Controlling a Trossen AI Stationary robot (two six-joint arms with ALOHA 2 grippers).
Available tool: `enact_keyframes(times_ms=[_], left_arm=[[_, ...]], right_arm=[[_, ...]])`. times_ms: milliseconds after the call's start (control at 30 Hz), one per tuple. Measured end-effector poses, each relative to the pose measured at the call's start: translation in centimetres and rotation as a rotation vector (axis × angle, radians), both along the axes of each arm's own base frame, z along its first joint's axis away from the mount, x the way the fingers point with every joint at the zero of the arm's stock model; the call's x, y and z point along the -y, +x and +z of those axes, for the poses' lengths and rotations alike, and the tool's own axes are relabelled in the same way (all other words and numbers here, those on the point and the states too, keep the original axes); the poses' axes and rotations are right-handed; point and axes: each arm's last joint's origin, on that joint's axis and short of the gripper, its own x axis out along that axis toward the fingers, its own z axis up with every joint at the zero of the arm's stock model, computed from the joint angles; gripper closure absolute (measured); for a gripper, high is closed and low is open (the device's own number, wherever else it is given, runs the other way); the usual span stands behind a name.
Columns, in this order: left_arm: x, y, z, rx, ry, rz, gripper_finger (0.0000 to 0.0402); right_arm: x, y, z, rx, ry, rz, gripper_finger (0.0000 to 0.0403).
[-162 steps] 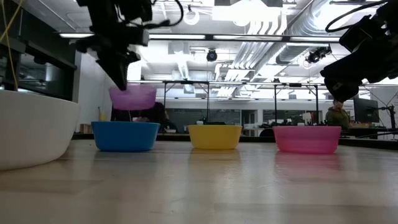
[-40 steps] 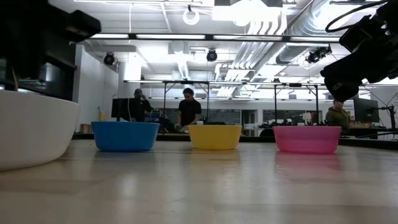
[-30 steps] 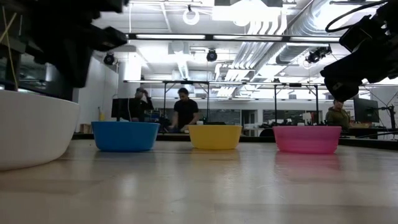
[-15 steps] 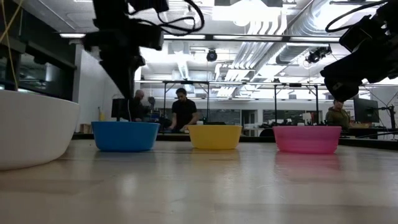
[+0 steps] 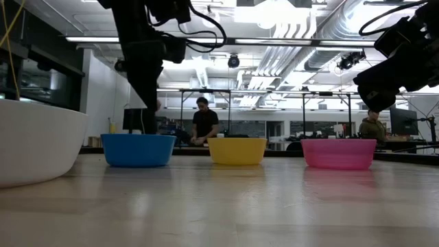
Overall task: Nest bowls inside each other
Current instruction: Stack the blue bowl on the purple bowl
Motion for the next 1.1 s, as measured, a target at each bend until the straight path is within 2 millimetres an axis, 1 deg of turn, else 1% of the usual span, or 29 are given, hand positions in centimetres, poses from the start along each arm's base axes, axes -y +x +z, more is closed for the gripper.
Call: enact_keyframes(times_ms=[100, 233, 333, 433, 633, 767, 967, 1100], left_arm=[[0.0, 0.0, 0.0, 0.011, -0.012, 0.031, 0.0371], [0.2, -0.1, -0.1, -0.004, -0.085, -0.019, 0.0371], [0.3, 0.0, -0.1, 0.002, -0.102, -0.017, 0.0371], [0.1, -0.1, -0.6, 0.005, -0.106, -0.003, 0.0371], [-1.0, -0.7, -2.1, -0.026, -0.125, 0.058, 0.0371], [-1.9, -0.8, -2.1, -0.016, -0.132, 0.118, 0.0371], [-2.9, -1.2, -2.2, -0.014, -0.153, 0.279, 0.0371], [-2.9, -1.2, -2.2, -0.017, -0.163, 0.288, 0.0371]], right_arm=[[0.0, 0.0, 0.0, 0.000, 0.000, 0.000, 0.0367], [0.0, 0.0, 0.0, 0.000, 0.000, 0.000, 0.0367], [0.0, 0.0, 0.0, 0.000, 0.000, 0.000, 0.0367], [0.0, 0.0, 0.0, 0.000, 0.000, 0.000, 0.0367], [0.0, 0.0, 0.0, 0.000, 0.000, 0.000, 0.0367], [0.0, 0.0, 0.0, 0.000, 0.000, 0.000, 0.0367], [0.0, 0.0, 0.0, 0.000, 0.000, 0.000, 0.0367], [0.0, 0.0, 0.0, 0.000, 0.000, 0.000, 0.0367]])
